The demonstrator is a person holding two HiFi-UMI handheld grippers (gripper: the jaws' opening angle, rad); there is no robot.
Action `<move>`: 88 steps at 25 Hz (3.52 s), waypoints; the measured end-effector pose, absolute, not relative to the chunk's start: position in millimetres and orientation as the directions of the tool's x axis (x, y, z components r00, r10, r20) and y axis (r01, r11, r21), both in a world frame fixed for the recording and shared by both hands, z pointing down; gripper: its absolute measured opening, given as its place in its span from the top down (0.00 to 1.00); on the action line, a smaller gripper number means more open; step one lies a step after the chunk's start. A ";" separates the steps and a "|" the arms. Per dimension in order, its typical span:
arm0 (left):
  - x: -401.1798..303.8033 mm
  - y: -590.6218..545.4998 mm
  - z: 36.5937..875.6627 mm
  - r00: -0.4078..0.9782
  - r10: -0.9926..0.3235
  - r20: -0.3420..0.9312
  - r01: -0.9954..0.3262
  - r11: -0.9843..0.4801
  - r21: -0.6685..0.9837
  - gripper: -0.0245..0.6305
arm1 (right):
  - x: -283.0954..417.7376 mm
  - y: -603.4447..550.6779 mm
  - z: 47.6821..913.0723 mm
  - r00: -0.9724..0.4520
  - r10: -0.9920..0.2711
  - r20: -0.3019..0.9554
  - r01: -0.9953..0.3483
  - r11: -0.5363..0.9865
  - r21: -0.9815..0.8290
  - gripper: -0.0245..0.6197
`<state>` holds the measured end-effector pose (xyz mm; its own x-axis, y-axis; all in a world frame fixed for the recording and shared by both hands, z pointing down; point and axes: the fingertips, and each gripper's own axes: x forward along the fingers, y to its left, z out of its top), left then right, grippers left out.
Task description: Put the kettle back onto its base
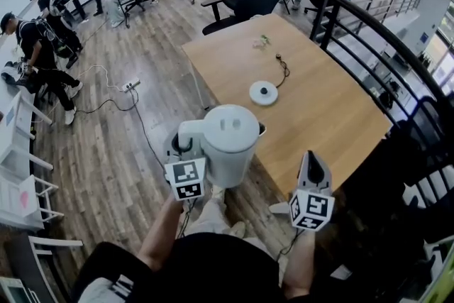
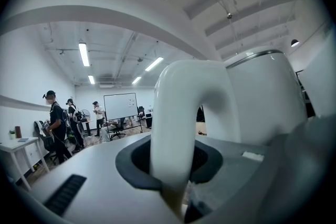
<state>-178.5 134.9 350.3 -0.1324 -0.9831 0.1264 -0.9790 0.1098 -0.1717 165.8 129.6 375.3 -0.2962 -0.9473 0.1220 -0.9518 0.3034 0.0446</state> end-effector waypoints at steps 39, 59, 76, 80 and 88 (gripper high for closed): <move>-173.2 -178.9 398.6 -0.002 -0.991 0.134 -0.988 -0.018 -0.152 0.85 | 158.1 -124.1 428.7 -0.175 -0.960 0.217 -0.983 0.185 0.025 0.96; -161.7 -289.8 441.8 0.054 -0.990 0.132 -0.987 -0.073 -0.142 0.85 | 163.7 -204.4 466.4 -0.100 -0.957 0.271 -0.990 0.122 0.065 0.96; -139.0 -344.6 476.1 0.109 -0.987 0.122 -0.982 -0.126 -0.142 0.85 | 176.2 -229.8 508.8 -0.048 -0.955 0.293 -0.997 0.063 0.045 0.96; -132.8 -350.4 484.6 0.120 -0.985 0.127 -0.981 -0.137 -0.134 0.85 | 177.8 -231.6 514.6 -0.038 -0.953 0.299 -0.997 0.055 0.047 0.96; -122.1 -358.6 493.6 0.138 -0.982 0.127 -0.978 -0.155 -0.138 0.85 | 182.5 -231.7 524.4 -0.029 -0.950 0.312 -0.998 0.045 0.044 0.96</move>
<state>-122.1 -358.6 493.6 0.1376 -0.9823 0.1270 -0.9782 -0.1549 -0.1381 182.5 -231.7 524.4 -0.0286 -0.9497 0.3117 -0.9980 0.0446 0.0443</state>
